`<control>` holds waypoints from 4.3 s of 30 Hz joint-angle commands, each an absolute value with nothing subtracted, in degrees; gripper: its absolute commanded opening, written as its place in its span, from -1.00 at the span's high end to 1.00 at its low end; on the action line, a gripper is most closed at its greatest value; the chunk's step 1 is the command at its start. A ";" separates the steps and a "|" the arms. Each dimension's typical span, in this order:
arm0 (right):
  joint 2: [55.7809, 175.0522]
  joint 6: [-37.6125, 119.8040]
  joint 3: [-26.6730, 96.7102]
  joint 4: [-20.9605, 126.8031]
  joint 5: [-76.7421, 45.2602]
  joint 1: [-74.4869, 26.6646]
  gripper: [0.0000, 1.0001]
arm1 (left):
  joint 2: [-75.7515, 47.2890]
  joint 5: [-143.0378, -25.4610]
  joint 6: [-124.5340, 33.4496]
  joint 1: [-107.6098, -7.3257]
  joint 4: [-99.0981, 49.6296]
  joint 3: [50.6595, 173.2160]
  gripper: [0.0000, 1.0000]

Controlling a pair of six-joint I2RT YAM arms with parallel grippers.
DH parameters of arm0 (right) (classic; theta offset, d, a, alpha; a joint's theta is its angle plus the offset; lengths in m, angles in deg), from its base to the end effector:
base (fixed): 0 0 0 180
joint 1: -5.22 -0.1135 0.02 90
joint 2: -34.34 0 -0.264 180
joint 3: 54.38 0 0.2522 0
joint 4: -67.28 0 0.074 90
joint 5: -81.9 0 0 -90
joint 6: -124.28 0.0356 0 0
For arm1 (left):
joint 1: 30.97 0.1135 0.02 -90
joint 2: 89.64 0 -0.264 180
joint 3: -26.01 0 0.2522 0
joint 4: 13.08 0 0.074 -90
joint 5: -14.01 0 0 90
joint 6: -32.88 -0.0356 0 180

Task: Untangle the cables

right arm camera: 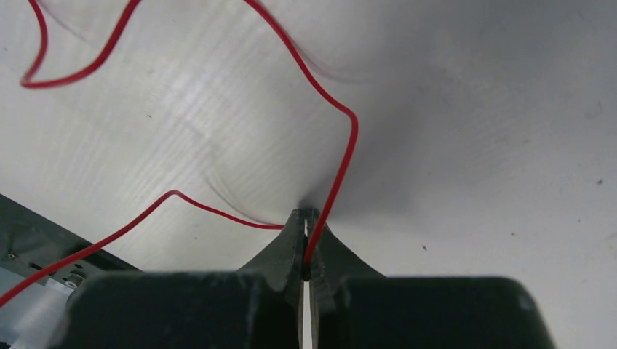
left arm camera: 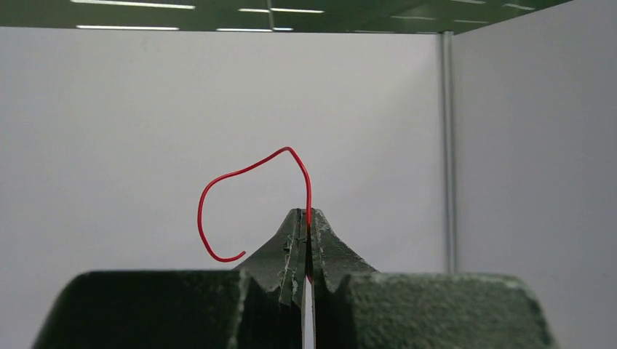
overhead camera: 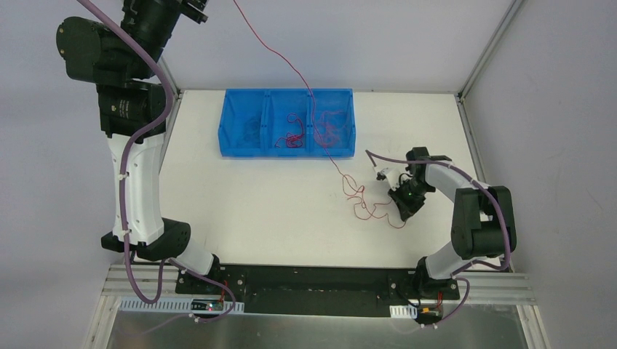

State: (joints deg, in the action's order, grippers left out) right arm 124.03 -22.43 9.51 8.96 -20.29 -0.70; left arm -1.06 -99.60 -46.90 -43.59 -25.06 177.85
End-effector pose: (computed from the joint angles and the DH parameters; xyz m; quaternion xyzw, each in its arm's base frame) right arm 0.2546 0.0340 0.1595 -0.5208 0.8455 0.0739 0.0915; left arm 0.1858 -0.0562 0.6858 0.1998 0.3204 -0.2493 0.8918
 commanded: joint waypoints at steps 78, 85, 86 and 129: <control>134.16 -20.56 21.88 0.94 -27.94 12.34 1.00 | 16.48 -98.50 -48.92 -42.65 -15.76 181.30 1.00; 134.79 -20.21 21.98 1.07 -28.23 12.33 1.00 | 19.91 -97.62 -50.44 -42.66 -13.97 180.70 1.00; 134.87 -20.16 21.97 1.09 -28.23 12.33 1.00 | 20.91 -97.35 -50.82 -42.66 -13.74 181.83 1.00; 135.78 -18.37 20.50 1.56 -29.74 12.42 1.00 | 20.01 -95.79 -56.19 -43.58 -21.27 137.08 1.00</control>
State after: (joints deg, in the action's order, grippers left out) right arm 136.53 -18.56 21.38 2.19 -27.87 12.07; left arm 17.21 -96.63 -50.49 -43.02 -17.52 135.14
